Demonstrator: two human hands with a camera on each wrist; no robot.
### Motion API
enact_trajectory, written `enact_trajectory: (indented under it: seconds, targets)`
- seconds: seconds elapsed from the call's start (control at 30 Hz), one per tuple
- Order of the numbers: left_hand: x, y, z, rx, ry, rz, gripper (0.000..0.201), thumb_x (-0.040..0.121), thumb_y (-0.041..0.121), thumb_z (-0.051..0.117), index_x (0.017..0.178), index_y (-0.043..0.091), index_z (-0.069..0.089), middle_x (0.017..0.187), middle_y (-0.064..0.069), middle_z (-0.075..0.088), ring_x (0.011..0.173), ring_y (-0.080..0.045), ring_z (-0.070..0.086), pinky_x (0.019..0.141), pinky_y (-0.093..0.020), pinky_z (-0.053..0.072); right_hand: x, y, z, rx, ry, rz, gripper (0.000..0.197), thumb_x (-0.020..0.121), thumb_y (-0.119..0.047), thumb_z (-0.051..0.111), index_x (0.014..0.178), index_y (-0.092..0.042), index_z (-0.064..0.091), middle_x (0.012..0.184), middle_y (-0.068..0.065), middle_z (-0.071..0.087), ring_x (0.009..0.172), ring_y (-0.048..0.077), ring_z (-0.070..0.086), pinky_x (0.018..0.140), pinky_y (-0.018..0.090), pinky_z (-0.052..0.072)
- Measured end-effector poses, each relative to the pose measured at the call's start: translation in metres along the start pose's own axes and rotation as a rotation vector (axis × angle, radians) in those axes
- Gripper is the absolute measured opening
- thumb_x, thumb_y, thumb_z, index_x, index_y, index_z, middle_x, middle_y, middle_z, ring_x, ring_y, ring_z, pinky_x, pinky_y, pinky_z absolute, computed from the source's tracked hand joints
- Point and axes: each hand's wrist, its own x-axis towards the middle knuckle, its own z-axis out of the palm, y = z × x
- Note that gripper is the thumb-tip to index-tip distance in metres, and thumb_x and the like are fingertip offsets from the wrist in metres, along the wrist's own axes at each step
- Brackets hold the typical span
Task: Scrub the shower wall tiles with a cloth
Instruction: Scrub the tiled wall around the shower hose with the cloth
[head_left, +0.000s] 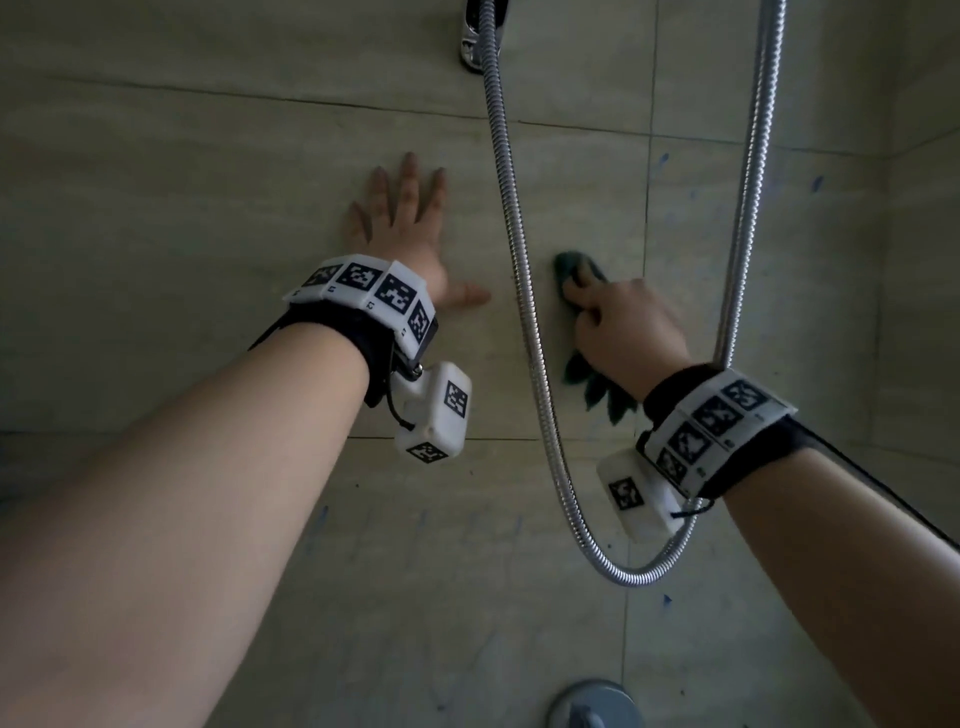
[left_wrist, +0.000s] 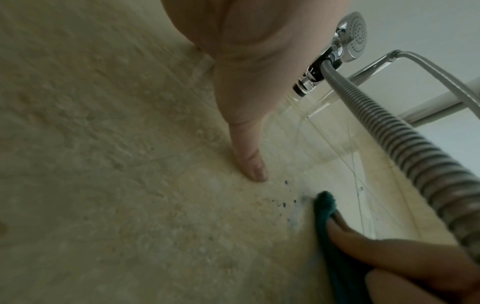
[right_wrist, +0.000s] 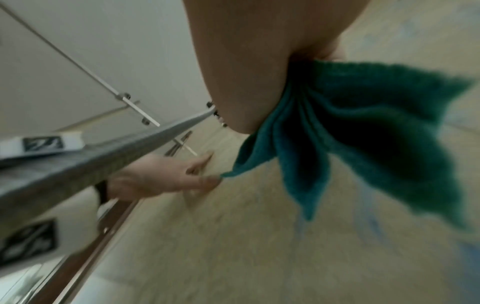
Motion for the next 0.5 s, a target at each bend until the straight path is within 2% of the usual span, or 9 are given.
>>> enact_trajectory:
  seconds: [0.03, 0.1, 0.2, 0.27, 0.37, 0.43, 0.5]
  targets:
    - [-0.001, 0.003, -0.001, -0.004, -0.005, -0.012, 0.127, 0.071, 0.062, 0.071, 0.15, 0.025, -0.02, 0.154, -0.003, -0.033, 0.143, -0.032, -0.025, 0.115, -0.052, -0.009, -0.004, -0.001, 0.001, -0.011, -0.018, -0.031, 0.045, 0.093, -0.016, 0.039, 0.133, -0.032, 0.054, 0.105, 0.013, 0.062, 0.089, 0.033, 0.061, 0.071, 0.032, 0.049]
    - [-0.001, 0.009, -0.002, -0.012, -0.018, -0.034, 0.126, 0.072, 0.057, 0.074, 0.15, 0.023, -0.019, 0.155, -0.004, -0.032, 0.143, -0.033, -0.023, 0.115, -0.052, -0.006, 0.0, 0.007, -0.006, -0.014, -0.032, 0.004, 0.046, 0.092, -0.016, 0.039, 0.13, -0.036, 0.057, 0.108, 0.01, 0.062, 0.091, 0.032, 0.061, 0.074, 0.033, 0.051]
    - [-0.001, 0.014, 0.001, -0.009, -0.013, -0.056, 0.124, 0.075, 0.049, 0.075, 0.15, 0.022, -0.021, 0.155, -0.005, -0.031, 0.144, -0.035, -0.021, 0.116, -0.053, -0.004, 0.021, 0.029, -0.024, 0.035, 0.061, 0.187, 0.044, 0.089, -0.015, 0.042, 0.127, -0.027, 0.061, 0.12, 0.013, 0.062, 0.103, 0.035, 0.06, 0.084, 0.036, 0.051]
    - [-0.001, 0.012, 0.004, -0.011, -0.006, -0.043, 0.123, 0.075, 0.051, 0.074, 0.15, 0.022, -0.02, 0.156, -0.006, -0.03, 0.144, -0.035, -0.021, 0.116, -0.053, -0.004, 0.025, 0.033, -0.025, 0.047, 0.096, 0.246, 0.044, 0.089, -0.014, 0.042, 0.128, -0.024, 0.061, 0.122, 0.017, 0.06, 0.107, 0.037, 0.058, 0.083, 0.033, 0.047]
    - [0.0, 0.006, 0.006, -0.012, -0.005, -0.017, 0.124, 0.074, 0.058, 0.071, 0.15, 0.023, -0.019, 0.156, -0.005, -0.031, 0.143, -0.034, -0.023, 0.115, -0.053, -0.006, 0.011, 0.014, -0.006, 0.013, 0.051, 0.137, 0.044, 0.09, -0.017, 0.042, 0.13, -0.022, 0.058, 0.118, 0.019, 0.06, 0.103, 0.037, 0.058, 0.078, 0.032, 0.045]
    - [0.001, 0.004, 0.007, -0.01, -0.002, -0.012, 0.124, 0.073, 0.06, 0.071, 0.15, 0.023, -0.019, 0.156, -0.004, -0.031, 0.143, -0.033, -0.023, 0.115, -0.052, -0.007, -0.003, 0.0, 0.007, -0.031, 0.008, -0.003, 0.046, 0.091, -0.018, 0.04, 0.133, -0.029, 0.054, 0.108, 0.014, 0.062, 0.091, 0.032, 0.058, 0.069, 0.03, 0.042]
    - [0.0, 0.004, 0.007, -0.002, 0.001, -0.003, 0.123, 0.074, 0.061, 0.07, 0.15, 0.023, -0.019, 0.155, -0.004, -0.031, 0.144, -0.033, -0.023, 0.115, -0.052, -0.007, -0.006, -0.002, 0.006, -0.069, -0.007, -0.025, 0.047, 0.092, -0.018, 0.039, 0.133, -0.036, 0.054, 0.097, 0.009, 0.06, 0.08, 0.027, 0.054, 0.063, 0.029, 0.038]
